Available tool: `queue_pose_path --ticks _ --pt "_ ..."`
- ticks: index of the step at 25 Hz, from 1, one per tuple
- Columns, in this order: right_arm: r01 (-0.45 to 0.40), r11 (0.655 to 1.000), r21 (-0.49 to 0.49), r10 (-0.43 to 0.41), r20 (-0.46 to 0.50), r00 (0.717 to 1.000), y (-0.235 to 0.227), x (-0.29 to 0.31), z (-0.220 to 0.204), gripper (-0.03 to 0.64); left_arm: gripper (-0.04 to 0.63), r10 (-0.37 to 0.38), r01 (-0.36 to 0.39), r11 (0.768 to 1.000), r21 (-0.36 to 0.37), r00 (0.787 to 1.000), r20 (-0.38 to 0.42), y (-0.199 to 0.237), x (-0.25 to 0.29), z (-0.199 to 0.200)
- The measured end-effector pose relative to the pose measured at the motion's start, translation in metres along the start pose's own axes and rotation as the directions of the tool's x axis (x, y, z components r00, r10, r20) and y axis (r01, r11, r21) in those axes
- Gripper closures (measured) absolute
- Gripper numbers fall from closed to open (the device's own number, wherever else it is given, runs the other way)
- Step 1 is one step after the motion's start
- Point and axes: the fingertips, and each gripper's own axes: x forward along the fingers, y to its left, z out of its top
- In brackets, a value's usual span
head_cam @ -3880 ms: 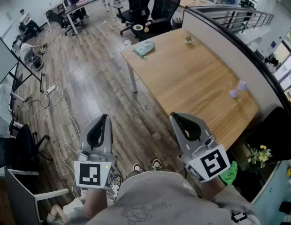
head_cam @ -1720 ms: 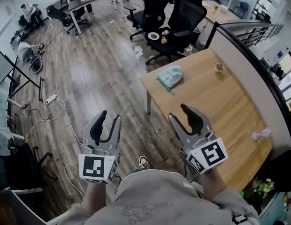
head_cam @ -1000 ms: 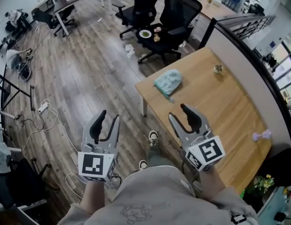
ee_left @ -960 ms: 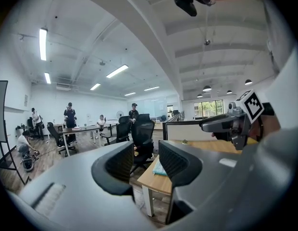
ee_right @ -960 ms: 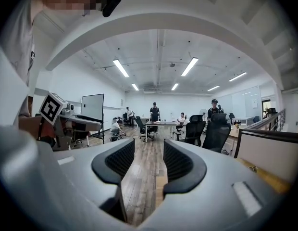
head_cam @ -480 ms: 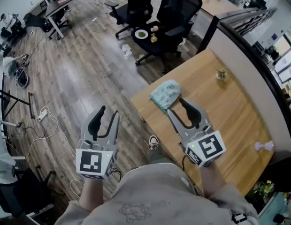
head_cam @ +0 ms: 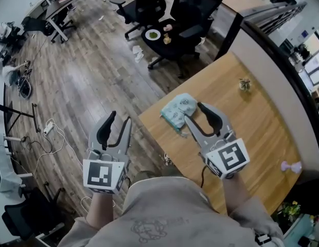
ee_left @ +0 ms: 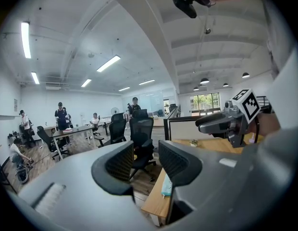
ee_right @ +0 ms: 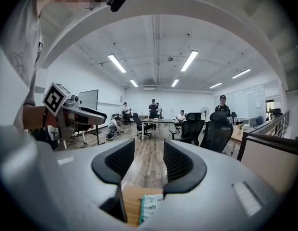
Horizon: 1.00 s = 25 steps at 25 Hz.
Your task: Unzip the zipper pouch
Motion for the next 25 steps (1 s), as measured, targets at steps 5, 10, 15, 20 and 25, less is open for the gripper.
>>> queue_pose_path --ticks 5,10,15,20,25 --pt "0.006 1.0 0.009 -0.006 -0.012 1.0 -0.003 0.009 -0.004 0.439 0.436 -0.013 0.013 1.0 -0.003 0.999 -0.033 0.005 0.012 -0.004" --pt "0.029 1.0 0.007 -0.029 -0.049 0.998 0.003 0.018 -0.012 0.439 0.436 -0.067 0.067 0.998 0.01 0.998 -0.017 0.013 0.014 -0.006" --pt "0.031 1.0 -0.002 -0.031 -0.109 0.994 0.007 0.032 -0.019 0.439 0.436 -0.088 0.088 0.996 0.02 0.996 -0.021 0.034 0.015 -0.004" --pt "-0.03 0.999 -0.035 0.023 -0.177 0.984 0.005 0.057 -0.031 0.439 0.436 -0.104 0.105 0.994 0.015 0.994 -0.027 0.044 0.026 -0.014" --pt "-0.084 0.994 -0.066 0.062 -0.275 0.96 -0.011 0.092 -0.058 0.439 0.435 -0.143 0.144 0.989 0.021 0.989 -0.037 0.044 0.046 -0.033"
